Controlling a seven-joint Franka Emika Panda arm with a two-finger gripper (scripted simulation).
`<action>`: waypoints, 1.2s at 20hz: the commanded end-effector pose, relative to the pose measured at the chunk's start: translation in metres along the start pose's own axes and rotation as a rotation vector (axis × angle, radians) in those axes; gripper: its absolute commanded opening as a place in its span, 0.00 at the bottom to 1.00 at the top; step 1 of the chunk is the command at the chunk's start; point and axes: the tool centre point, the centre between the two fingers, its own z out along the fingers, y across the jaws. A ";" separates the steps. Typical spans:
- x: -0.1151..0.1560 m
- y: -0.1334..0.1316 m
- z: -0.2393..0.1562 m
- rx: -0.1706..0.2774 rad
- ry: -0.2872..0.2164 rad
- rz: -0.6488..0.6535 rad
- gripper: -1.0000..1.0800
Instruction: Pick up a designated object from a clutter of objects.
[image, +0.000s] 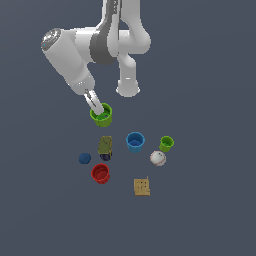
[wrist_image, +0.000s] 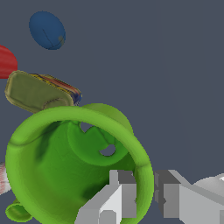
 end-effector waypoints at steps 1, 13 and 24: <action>-0.001 -0.001 -0.025 0.000 0.001 0.000 0.00; -0.006 -0.011 -0.142 0.001 0.000 -0.001 0.00; -0.007 -0.021 -0.230 0.003 -0.002 -0.004 0.00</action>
